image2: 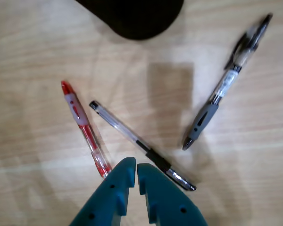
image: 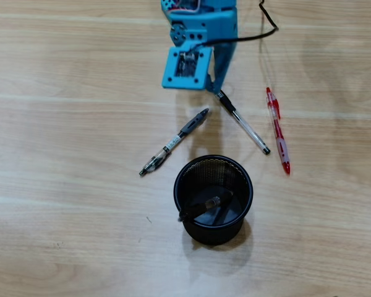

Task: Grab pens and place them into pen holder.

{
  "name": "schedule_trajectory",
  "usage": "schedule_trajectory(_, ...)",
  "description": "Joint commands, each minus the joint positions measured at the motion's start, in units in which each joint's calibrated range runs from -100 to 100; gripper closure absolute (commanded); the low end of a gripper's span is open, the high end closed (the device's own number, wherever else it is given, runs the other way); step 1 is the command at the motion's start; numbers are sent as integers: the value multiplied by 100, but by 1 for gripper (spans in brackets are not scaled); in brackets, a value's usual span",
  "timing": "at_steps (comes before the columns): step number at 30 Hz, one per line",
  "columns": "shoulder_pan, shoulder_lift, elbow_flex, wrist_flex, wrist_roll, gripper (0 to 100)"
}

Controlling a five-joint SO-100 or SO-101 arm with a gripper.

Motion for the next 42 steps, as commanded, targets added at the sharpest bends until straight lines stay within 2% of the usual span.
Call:
schedule_trajectory(1,-16,277,-297,586,-540,98)
schedule_trajectory(3,11,412,-297,859,-744,98)
schedule_trajectory(11,286,1083,-497,896,-791,98)
schedule_trajectory(18,295,1916,-1202,896,-807,84)
schedule_trajectory(26,642,2476,-1257,878,-807,84)
schedule_trajectory(37,825,3427,-1257,-298,-760,84)
schedule_trajectory(42,944,3877,-1239,-462,-760,84)
